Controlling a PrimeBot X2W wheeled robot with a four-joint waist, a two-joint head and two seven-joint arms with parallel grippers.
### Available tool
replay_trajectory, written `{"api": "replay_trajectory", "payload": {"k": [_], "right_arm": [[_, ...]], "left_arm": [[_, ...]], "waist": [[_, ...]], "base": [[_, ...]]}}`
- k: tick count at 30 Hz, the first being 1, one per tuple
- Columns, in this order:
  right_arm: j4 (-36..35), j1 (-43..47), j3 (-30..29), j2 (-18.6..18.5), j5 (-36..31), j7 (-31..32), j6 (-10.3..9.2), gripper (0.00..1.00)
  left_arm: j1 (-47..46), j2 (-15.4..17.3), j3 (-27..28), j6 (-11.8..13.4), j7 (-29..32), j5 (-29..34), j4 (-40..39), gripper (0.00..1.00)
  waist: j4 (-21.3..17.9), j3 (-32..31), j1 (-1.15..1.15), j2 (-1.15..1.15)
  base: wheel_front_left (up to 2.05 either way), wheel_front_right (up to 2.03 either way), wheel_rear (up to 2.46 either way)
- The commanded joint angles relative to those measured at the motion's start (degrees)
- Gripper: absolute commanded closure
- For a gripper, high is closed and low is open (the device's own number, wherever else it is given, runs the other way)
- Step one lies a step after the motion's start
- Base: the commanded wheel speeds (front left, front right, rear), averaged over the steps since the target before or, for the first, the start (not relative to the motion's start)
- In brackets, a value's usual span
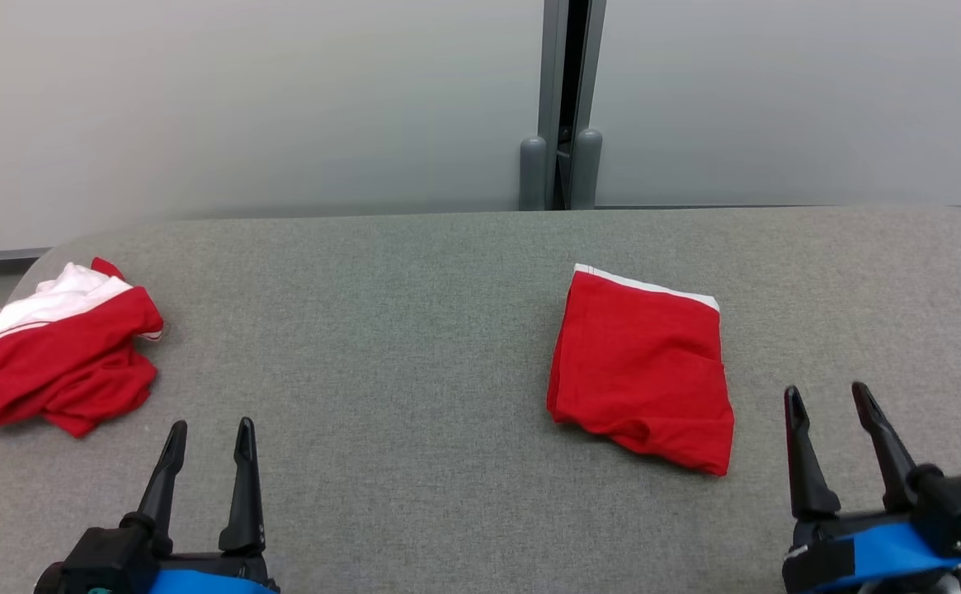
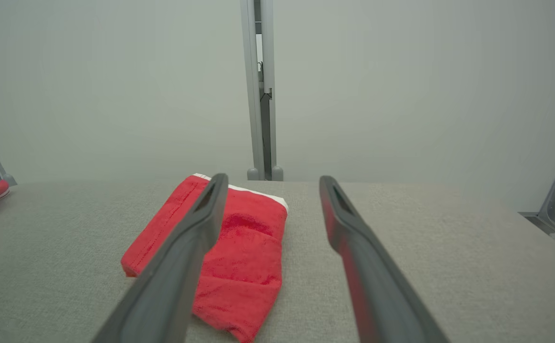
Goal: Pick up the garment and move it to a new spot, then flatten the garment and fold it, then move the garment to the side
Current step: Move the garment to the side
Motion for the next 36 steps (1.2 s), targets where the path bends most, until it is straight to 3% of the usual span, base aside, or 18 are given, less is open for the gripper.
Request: {"api": "replay_trajectory", "payload": {"k": [1, 8, 16, 29, 36], "right_arm": [[0.2, -2.2, 0.3, -0.5, -0.5, 0.2, -0.02, 0.0], [3.5, -13.9, 1.3, -2.7, -1.5, 3.2, -0.02, 0.0], [13.8, -24.0, 2.2, -5.1, -1.0, 9.4, -0.02, 0.0], [31.5, -27.8, 1.5, -6.2, 0.2, 10.6, -0.02, 0.0], [37.9, -28.6, 4.5, -5.6, 2.4, 12.0, -0.01, 0.0]], "left_arm": [[-0.7, 0.4, 0.0, 0.3, -0.1, 0.0, -0.3, 0.0], [-3.7, 0.5, -0.7, -0.1, -0.1, 0.0, -0.8, 0.0], [-7.4, 0.5, -1.7, -0.7, -0.4, 0.2, -0.3, 0.0], [-11.7, -0.1, -2.5, -1.0, -1.3, -0.2, 1.2, 0.0], [-12.7, -0.4, -2.6, -1.0, -1.5, -0.4, 2.1, 0.0]], "waist": [[-0.1, 0.5, 0.0, 0.0], [0.4, 4.4, 0.0, 0.0], [2.1, 9.3, 0.0, 0.0], [4.6, 15.0, 0.0, 0.0], [4.8, 15.6, 0.0, 0.0]], "base": [[0.0, 0.0, 0.0], [0.0, 0.0, 0.0], [0.0, 0.0, 0.0], [0.0, 0.0, 0.0], [0.0, 0.0, 0.0]]}}
